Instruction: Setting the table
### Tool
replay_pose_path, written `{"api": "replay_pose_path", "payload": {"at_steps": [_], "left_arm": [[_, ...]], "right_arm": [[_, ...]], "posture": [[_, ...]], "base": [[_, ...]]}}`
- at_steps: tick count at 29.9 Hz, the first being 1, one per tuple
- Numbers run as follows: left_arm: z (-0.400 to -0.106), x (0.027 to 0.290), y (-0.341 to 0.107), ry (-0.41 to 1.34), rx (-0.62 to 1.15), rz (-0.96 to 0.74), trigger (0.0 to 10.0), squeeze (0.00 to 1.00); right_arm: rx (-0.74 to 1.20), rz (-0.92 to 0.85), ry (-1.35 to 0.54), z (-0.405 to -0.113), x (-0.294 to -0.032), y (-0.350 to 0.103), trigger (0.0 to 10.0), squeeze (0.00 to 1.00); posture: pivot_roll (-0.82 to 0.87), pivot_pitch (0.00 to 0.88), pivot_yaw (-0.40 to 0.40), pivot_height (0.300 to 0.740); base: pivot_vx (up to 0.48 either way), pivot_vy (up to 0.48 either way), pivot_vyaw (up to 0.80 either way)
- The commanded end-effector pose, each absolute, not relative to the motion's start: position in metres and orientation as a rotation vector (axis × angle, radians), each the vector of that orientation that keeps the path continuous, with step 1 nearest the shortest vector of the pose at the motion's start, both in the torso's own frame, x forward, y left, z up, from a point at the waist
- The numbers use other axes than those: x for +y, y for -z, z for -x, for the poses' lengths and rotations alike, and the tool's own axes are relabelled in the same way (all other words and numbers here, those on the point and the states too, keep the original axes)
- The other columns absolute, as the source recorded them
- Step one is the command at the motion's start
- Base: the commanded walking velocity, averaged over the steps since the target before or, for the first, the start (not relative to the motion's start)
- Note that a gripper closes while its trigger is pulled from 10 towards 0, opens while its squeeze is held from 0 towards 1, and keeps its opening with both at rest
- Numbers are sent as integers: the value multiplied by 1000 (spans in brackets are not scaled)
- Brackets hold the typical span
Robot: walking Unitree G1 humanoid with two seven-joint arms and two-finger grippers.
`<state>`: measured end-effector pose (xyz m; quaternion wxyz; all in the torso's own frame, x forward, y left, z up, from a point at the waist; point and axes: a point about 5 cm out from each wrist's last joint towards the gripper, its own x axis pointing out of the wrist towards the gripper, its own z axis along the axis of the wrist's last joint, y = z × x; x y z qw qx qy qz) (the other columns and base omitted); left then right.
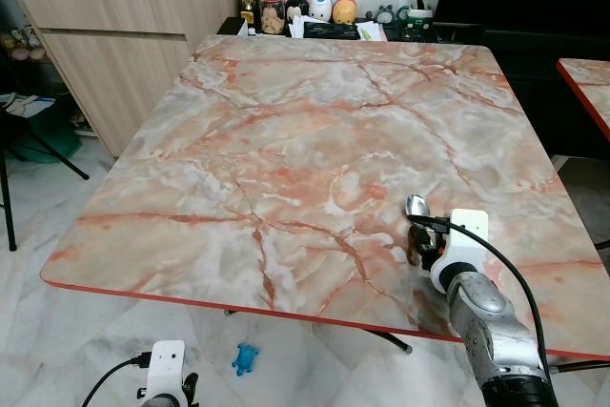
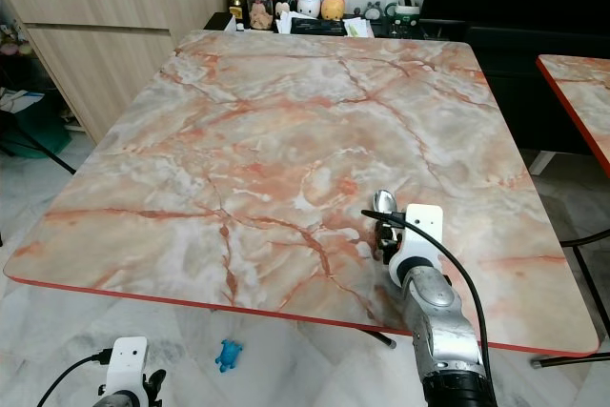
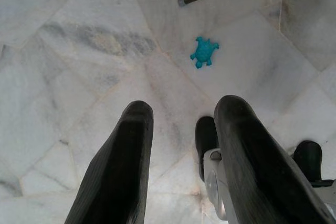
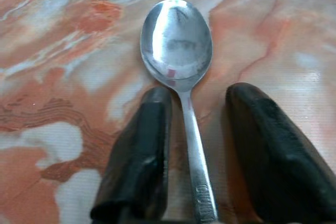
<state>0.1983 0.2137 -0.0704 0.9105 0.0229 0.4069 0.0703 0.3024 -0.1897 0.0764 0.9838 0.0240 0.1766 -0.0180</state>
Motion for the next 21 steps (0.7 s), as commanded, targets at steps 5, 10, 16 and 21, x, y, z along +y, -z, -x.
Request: {"api": "replay_pose_path", "payload": {"at_steps": [5,10,16,21], "left_arm": [[-195,215,72,-154,859,-46,10000,0],[-195,215,72,-156,861,-43,10000,0],[-194,216,73,-157,863,-40,10000,0],[-194,216,73,-158,865,-35,10000,0]], "right_arm": [[345,-47,12,-306,-183,-78,0,0],[325,-40,-4,-306,-181,-81,0,0],[321,-39,-14,-306,-179,-82,0,0],[320,-37,-19,-307,-178,-82,0,0]], "posture": [[2,57,-4,740],[2,56,-4,740],[3,58,-5,740],[4,57,-5,740]], "base": [[0,0,0],[0,0,0],[0,0,0],[0,0,0]]}}
